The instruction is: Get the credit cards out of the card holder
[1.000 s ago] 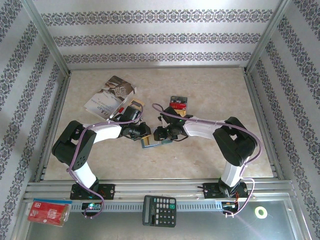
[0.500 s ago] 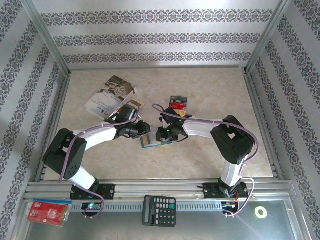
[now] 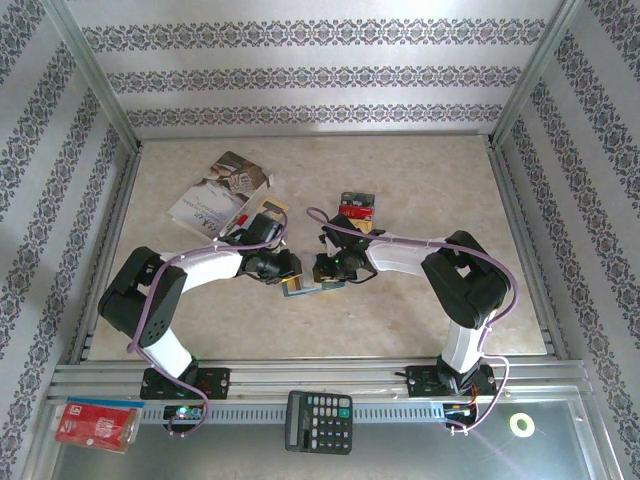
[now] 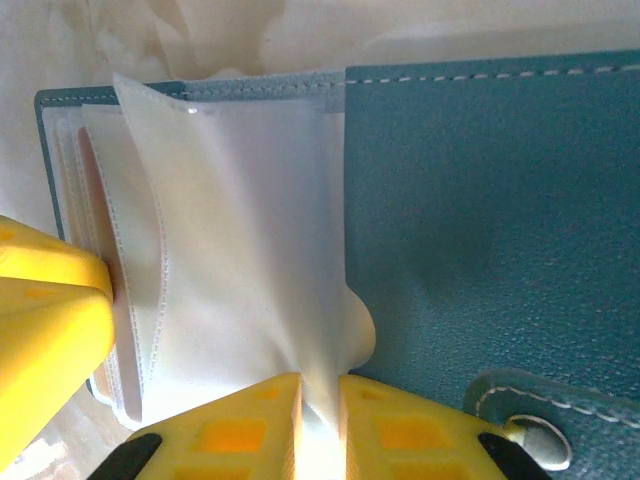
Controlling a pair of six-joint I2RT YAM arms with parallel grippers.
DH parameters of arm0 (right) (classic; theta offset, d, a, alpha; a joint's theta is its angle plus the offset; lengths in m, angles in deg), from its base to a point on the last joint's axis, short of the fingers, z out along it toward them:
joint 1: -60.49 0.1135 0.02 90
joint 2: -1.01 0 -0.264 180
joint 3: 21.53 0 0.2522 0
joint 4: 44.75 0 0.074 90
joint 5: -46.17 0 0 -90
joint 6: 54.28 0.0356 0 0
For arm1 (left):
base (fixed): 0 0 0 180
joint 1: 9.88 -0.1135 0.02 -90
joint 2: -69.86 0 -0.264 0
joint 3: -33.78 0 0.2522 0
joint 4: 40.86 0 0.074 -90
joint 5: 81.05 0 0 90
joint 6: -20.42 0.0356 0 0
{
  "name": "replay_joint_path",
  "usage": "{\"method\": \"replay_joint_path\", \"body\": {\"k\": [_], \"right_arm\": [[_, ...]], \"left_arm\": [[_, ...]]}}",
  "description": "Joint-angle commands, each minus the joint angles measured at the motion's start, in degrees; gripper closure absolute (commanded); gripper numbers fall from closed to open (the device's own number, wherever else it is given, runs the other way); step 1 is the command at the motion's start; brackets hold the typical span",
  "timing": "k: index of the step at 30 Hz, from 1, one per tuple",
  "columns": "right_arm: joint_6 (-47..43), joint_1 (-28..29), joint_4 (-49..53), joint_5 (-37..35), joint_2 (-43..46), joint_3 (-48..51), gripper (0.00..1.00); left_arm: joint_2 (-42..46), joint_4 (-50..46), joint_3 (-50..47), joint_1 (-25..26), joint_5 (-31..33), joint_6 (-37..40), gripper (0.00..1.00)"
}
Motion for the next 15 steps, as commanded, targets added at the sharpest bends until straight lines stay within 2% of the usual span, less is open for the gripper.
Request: {"method": "replay_joint_path", "body": {"k": [1,5,15], "right_arm": [[1.0,-0.4,-0.5,-0.9,-1.8,1.7,0.83],[1.5,-0.8,-0.4,-0.5,-2.2,1.8,0.85],[2.0,-1.2,-0.9,0.0,-2.4,2.2,0.86]], "left_arm": [[-1.7,-3.6,2.0,1.0,0.2,2.5,0.76],[-2.6,-4.7,2.0,1.0,1.0,2.8,0.76],[-2.9,-3.7,3.4,1.5,-1.7,4.0,0.81]]}}
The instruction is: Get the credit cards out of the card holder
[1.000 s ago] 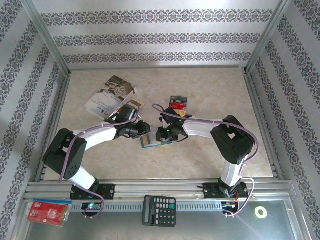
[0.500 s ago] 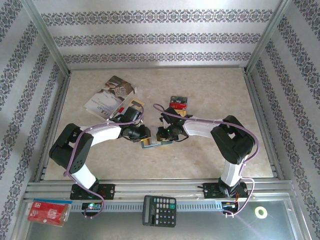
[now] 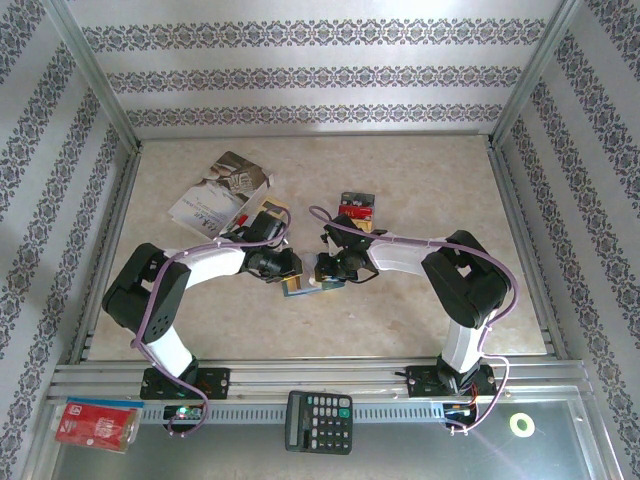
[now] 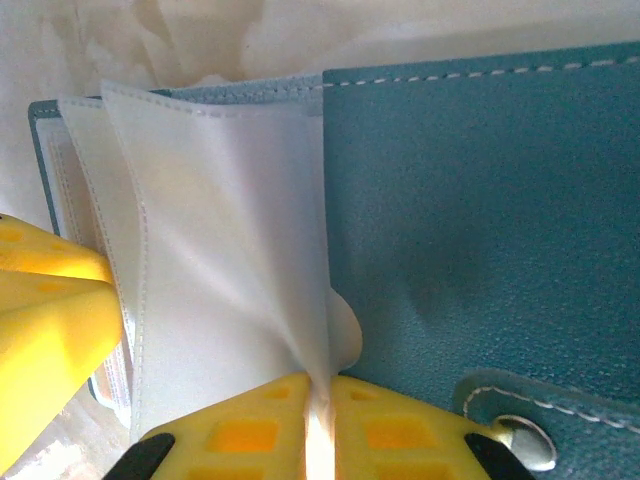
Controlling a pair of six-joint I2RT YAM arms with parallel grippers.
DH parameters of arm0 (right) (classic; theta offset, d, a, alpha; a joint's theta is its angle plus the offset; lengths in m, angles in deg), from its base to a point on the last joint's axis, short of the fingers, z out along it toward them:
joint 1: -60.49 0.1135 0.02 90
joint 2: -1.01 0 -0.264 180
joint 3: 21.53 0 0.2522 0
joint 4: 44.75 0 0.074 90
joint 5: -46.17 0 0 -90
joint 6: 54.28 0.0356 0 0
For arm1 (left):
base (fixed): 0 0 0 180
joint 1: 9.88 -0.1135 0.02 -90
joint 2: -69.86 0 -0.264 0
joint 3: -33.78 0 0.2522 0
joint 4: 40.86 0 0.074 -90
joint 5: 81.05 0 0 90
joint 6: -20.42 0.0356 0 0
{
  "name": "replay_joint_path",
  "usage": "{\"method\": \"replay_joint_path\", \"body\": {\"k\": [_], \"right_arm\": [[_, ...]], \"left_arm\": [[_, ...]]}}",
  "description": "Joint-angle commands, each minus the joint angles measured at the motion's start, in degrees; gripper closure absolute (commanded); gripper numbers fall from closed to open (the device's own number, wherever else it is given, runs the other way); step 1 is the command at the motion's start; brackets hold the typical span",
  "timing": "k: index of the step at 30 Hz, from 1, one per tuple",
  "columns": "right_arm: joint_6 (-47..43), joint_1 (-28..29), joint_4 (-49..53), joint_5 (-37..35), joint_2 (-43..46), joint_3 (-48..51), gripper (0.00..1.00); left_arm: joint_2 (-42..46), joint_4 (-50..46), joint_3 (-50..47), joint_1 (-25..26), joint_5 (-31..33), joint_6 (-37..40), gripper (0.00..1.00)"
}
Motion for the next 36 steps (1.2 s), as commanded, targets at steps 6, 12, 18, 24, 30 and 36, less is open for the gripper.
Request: {"method": "replay_joint_path", "body": {"k": [6,12,18,24,30,36], "right_arm": [[0.9,-0.5,-0.4,-0.9,-2.2,1.9,0.86],[1.0,-0.8,-0.9,-0.5,-2.2,2.2,0.86],[1.0,-1.1,-0.9,-0.6,-1.8,2.3,0.86],[1.6,-1.4,-2.5,0.1,2.5,3.4,0.85],[1.4,-1.9,-4.1,-1.5,11.2,6.3,0.81],[3.3,-4.3,-6.3,-4.8,18.0,10.8,0.78]], "left_arm": [[-1.8,-1.7,2.6,1.8,-2.9,2.0,0.84],[-2.5,-5.5,4.4,2.1,-1.0,3.4,0.83],[-1.5,-3.5,4.0,2.0,-2.2,3.3,0.8],[-2.2,1.8,3.2,2.1,-6.0,0.8,0.81],[-1.7,5.5,2.3,2.0,-7.4,-1.2,0.81],[-3.2,9.6,3.6,2.7,-10.9,-1.7,0.78]]}}
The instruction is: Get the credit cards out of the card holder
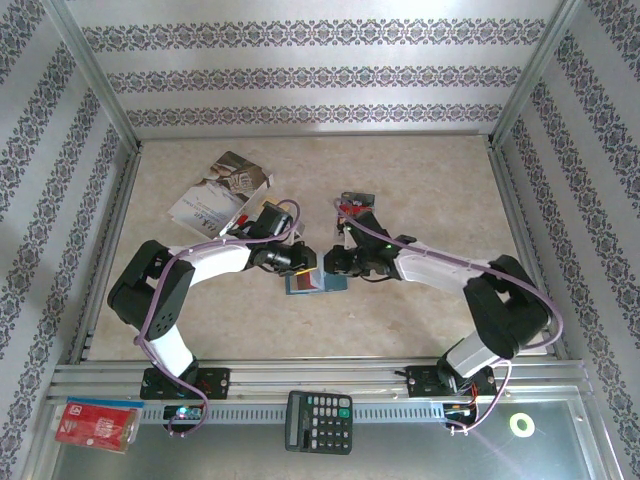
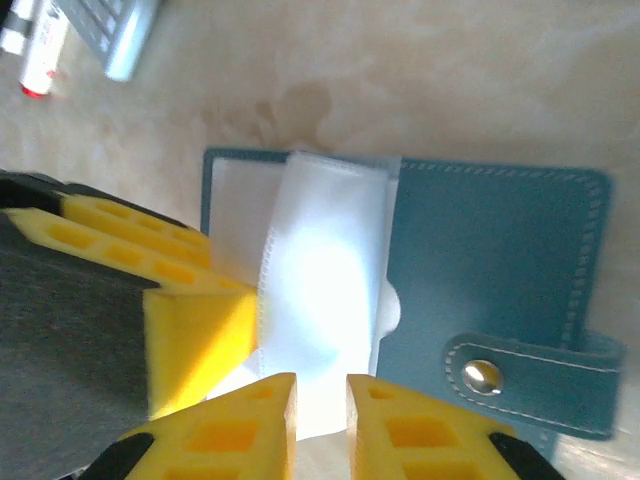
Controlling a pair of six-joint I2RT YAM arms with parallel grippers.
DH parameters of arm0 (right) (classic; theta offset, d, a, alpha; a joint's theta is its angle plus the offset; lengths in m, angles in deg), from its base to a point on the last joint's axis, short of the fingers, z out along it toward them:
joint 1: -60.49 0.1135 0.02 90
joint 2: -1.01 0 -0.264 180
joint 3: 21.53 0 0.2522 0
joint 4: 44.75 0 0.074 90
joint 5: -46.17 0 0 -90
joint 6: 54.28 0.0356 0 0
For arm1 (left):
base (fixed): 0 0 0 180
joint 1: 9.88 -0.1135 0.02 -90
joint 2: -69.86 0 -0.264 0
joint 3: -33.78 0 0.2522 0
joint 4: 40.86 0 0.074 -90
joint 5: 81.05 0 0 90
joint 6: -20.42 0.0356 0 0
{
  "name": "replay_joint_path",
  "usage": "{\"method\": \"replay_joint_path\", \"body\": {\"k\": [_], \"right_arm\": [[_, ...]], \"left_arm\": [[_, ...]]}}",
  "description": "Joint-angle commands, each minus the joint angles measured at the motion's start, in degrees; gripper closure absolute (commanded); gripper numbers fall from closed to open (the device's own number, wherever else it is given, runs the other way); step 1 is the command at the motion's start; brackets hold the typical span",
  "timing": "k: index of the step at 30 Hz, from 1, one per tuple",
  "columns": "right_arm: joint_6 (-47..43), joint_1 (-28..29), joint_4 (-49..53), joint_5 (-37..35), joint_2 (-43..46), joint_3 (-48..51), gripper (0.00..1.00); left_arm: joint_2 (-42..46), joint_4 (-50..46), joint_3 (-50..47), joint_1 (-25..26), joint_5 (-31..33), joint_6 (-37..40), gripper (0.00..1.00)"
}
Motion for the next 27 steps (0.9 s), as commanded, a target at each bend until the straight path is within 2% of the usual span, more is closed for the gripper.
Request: {"method": "replay_joint_path", "body": {"k": [1,3,11,22,27], "right_arm": [[2.1,-1.7,-2.0,-4.0,3.6,3.3,0.77],[3.2,-2.7,-3.3,-5.7,6.2,5.0,0.76],[5.0,-5.9,-4.0,-10.8,14.2,9.5,0.67],[5.5,-6.5,-4.5,-9.8,13.5,9.9,0.67],[5.4,-6.5,-4.6,-9.4,14.2,9.9,0.68]], "left_arm": [[-2.0,3.4,1.1,1.3,-2.8,-0.8,0.77],[-2.5,3.5,2.0,1.8,-3.0,-0.8,0.75],[-6.9,7.4,5.1,4.1,-2.5,-3.6,0.5],[-10.2,9.6,7.5,5.4,-2.6,-5.4,0.48],[-8.3,9.4,6.2,4.4,-2.1,-4.8,0.47]]}}
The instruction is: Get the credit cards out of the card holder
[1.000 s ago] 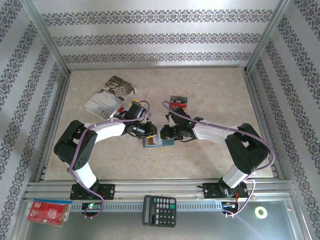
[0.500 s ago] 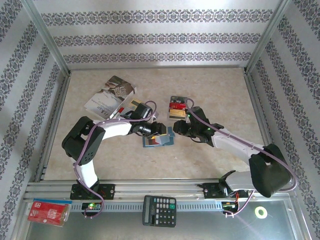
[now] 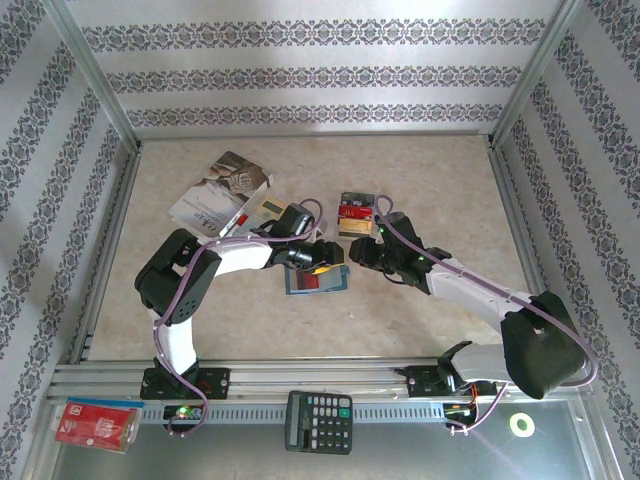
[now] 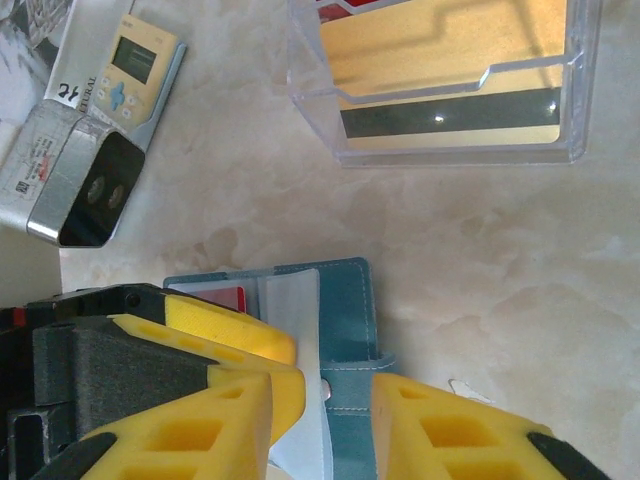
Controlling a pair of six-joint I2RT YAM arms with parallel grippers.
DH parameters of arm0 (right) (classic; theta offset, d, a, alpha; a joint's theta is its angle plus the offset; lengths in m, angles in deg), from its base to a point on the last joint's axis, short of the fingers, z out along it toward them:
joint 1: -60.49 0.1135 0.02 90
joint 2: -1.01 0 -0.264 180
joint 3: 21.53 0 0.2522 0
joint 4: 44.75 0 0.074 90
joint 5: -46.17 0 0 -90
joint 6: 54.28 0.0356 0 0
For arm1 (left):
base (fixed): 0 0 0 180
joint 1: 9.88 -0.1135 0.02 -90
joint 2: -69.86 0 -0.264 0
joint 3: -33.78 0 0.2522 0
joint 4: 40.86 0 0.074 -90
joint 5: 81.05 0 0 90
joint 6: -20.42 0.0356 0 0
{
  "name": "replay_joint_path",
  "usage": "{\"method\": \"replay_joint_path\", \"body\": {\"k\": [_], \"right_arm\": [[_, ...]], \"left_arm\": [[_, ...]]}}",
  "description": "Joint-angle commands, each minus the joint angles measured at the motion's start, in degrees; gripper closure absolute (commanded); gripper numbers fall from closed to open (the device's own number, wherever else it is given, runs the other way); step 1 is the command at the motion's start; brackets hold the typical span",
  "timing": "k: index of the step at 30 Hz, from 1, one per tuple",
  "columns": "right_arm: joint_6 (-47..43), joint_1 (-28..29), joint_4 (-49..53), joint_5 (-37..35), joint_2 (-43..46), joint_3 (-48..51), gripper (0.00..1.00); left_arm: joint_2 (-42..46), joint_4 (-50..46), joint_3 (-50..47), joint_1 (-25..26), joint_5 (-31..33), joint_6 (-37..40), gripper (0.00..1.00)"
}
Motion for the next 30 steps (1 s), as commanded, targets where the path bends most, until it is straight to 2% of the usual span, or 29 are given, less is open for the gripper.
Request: {"method": "replay_joint_path", "body": {"k": [1,5,9,14,17,21,27,30], "right_arm": [[0.3,-0.3,-1.1,0.2,0.6,0.7,0.68],[-1.9,0.7,-1.0,3.9,-0.3,-1.3,0.68],[-2.4,3.7,0.0,4.1,-2.7,-4.5,0.68],[-1.4,7.0,0.3,5.5,-9.3,-9.4,0.69],[-0.1,7.6,0.1,7.5,-14.0,-12.1,0.7],[3.0,7.5,-1.1,10.2,-19.0,-13.9,0.71],[10.5,7.4,-6.4,14.5,-23.8,-13.3,0.74],[11.2,7.2,-6.9,13.7,-24.7,-12.3,0.74]], "left_arm": [[2.2,2.1,-1.2,-1.0,0.0,0.0,0.46],[8.8,6.8,-6.8,-4.0,0.1,-1.9,0.44],[13.5,5.3,-10.6,-6.6,1.7,-2.0,0.43],[19.1,-0.1,-15.5,-10.1,8.8,-2.5,0.44],[21.3,-3.7,-16.6,-10.5,13.1,-2.2,0.47],[20.4,-4.1,-15.9,-10.4,12.5,-2.9,0.58],[14.1,-5.7,-12.1,-10.3,9.1,-2.7,0.65],[12.2,-7.0,-10.6,-10.3,8.0,-2.3,0.67]]}}
